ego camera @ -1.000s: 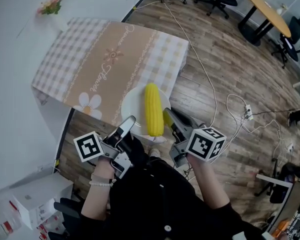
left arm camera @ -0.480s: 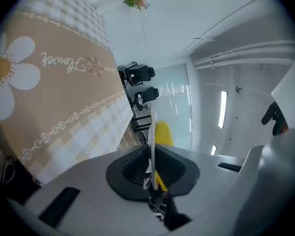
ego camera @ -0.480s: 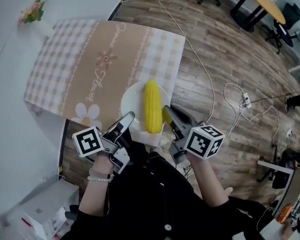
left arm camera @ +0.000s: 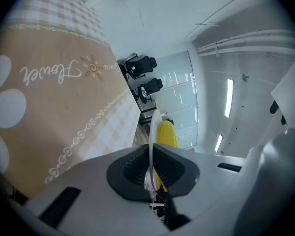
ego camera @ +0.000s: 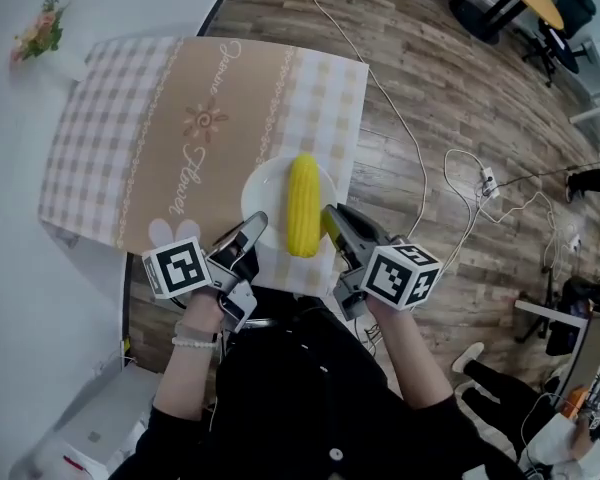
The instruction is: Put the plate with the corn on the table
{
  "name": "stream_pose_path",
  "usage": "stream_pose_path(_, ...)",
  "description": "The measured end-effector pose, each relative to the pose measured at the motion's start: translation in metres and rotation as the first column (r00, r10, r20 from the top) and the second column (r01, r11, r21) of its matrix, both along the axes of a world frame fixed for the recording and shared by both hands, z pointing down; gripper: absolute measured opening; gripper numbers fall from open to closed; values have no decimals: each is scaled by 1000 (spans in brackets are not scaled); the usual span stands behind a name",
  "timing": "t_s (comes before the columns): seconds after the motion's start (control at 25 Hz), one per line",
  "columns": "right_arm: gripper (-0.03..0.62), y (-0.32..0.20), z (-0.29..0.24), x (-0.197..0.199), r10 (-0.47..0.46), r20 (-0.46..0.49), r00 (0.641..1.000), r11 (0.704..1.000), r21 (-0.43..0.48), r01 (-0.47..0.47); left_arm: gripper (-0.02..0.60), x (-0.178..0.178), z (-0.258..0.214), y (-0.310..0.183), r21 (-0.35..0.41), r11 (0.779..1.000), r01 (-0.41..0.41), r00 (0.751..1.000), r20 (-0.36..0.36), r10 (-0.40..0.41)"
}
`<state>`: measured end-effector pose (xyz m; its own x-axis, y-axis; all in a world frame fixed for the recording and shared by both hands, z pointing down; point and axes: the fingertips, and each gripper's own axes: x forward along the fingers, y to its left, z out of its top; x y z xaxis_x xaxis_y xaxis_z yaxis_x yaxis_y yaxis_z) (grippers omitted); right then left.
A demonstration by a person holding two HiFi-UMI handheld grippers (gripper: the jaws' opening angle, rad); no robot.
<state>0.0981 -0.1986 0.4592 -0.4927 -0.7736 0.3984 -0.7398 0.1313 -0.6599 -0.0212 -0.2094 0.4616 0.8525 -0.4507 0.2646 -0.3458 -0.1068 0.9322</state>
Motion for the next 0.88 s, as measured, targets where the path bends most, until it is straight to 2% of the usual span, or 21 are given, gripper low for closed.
stream_pose_path(0.52, 91, -37, 43, 2, 71, -44, 996, 995, -73, -74, 28, 4, 47, -50, -32, 994, -106, 989, 96, 109)
stream_pose_path(0.88, 91, -59, 78, 8, 115, -70, 991, 983, -133, -124, 28, 12, 75, -80, -34, 982, -183, 968, 167, 187)
